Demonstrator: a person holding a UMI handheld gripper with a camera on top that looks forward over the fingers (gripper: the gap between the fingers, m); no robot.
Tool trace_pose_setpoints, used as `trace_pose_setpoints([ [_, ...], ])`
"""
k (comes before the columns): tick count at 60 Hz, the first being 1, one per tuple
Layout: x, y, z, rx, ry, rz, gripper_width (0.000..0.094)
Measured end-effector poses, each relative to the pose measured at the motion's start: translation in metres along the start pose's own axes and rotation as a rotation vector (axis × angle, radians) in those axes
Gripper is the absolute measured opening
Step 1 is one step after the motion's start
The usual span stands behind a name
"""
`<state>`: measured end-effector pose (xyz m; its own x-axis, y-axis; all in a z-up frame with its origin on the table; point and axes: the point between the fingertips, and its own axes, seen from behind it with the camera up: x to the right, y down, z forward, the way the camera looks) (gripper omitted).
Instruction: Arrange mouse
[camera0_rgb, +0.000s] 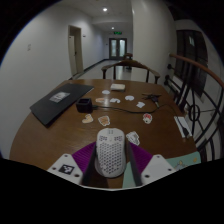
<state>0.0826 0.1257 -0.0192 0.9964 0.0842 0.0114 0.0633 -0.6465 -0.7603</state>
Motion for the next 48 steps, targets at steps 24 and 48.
trace_pose_setpoints([
  [24, 0.0, -0.043, -0.074, 0.169, -0.06, 0.009, 0.0351],
  [48, 0.142, 0.071, -0.147, 0.033, 0.105, 0.069, 0.0348],
])
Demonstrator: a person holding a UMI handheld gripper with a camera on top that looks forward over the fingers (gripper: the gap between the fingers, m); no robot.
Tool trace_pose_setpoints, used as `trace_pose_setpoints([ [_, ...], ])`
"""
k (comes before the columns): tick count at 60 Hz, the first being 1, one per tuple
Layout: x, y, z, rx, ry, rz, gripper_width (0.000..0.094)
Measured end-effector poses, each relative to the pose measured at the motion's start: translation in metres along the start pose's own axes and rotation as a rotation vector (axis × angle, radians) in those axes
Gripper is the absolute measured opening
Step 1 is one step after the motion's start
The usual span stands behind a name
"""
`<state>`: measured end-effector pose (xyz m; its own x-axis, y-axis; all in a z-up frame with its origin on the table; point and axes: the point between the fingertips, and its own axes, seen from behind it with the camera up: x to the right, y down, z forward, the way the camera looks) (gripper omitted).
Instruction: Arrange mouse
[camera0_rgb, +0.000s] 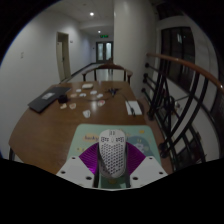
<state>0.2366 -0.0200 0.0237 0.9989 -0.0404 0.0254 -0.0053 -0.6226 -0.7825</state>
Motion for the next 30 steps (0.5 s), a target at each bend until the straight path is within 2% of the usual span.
trace_pose_setpoints([
  [7, -0.001, 0.033, 0.017, -0.07, -0.019, 0.027, 0.035],
  [9, -0.001, 0.033, 0.02, -0.057, -0.024, 0.023, 0.0362],
  [11, 0.0, 0.032, 0.019, -0.055, -0.025, 0.026, 0.0425],
  [16, -0.001, 0.031, 0.021, -0.06, -0.052, 0.051, 0.0512],
  [20, 0.001, 0.031, 0.013, -0.062, -0.068, 0.082, 0.0672],
  [23, 0.004, 0.029, -0.002, -0.042, -0.092, 0.069, 0.0887],
  [30, 0.018, 0.034, -0.051, -0.011, -0.132, 0.044, 0.0852],
])
